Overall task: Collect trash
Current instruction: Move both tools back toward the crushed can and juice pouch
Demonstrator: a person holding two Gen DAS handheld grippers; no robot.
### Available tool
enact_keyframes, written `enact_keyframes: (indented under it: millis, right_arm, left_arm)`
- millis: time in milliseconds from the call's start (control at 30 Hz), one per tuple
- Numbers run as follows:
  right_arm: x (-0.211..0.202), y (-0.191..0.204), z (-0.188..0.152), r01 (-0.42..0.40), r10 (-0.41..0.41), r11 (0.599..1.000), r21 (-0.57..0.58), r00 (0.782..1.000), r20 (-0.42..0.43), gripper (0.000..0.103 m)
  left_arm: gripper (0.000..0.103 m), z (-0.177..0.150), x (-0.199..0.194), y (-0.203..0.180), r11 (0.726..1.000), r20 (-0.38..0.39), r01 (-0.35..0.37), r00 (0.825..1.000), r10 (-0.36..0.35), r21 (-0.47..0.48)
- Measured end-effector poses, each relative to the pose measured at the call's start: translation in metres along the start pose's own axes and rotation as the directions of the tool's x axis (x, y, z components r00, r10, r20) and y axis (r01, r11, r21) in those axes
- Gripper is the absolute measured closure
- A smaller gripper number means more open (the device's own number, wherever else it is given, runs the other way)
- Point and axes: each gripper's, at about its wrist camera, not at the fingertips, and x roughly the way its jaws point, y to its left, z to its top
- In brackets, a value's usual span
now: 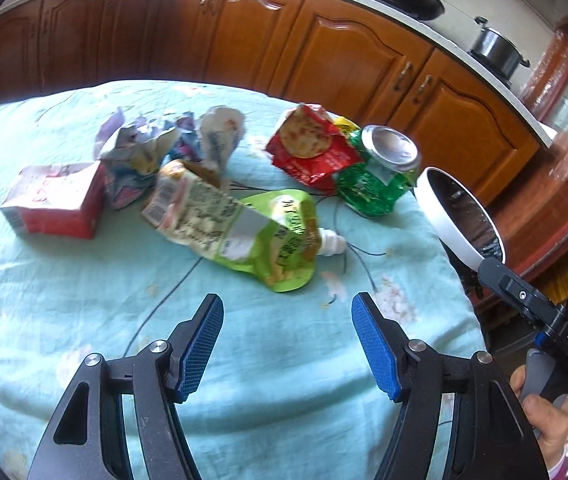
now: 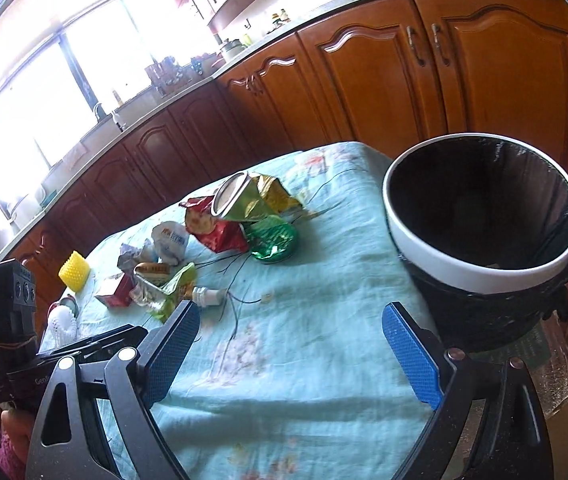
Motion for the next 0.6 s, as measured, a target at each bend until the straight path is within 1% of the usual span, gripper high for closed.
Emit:
enact_keyframes:
  millis: [133,200,333,433,500,600]
  right_arm:
    - [0.005,0.008,-0.001,-0.007,0.007,1.0,-0.021,1.0,-0.006,0.009]
    - [0.008,0.01,-0.001,-0.008,0.008,1.0,-0.028,1.0,-0.012,0.009]
    - [0.015,0.014,0.001,-0.011,0.01,0.999,-0.047,1.0,-0.024,0.009]
    - [0.021,0.016,0.004,-0.013,0.011,0.998,-0.064,1.0,-0.029,0.009]
    - [0.026,0.017,0.008,-0.013,0.011,0.997,-0.071,0.999,-0.033,0.009]
    - [0.033,0.02,0.015,-0.017,0.014,0.996,-0.092,0.999,-0.034,0.009]
  left_arm:
    - [0.035,0.001,-0.006,0.008,1.0,0.003,-0.018,1.0,0.018,-0.019]
    - [0.03,0.003,-0.005,0.01,0.999,-0.002,-0.018,1.0,0.018,-0.036]
    - [0.027,0.008,-0.002,0.018,0.997,-0.02,-0.013,1.0,0.012,-0.082]
    - [0.027,0.016,0.004,0.021,0.994,-0.037,-0.027,0.999,0.023,-0.107]
    - [0.027,0.024,0.005,0.023,0.991,-0.039,-0.018,0.999,0.014,-0.13]
    - [0.024,0.037,0.01,0.025,0.989,-0.04,-0.023,0.999,0.017,-0.144]
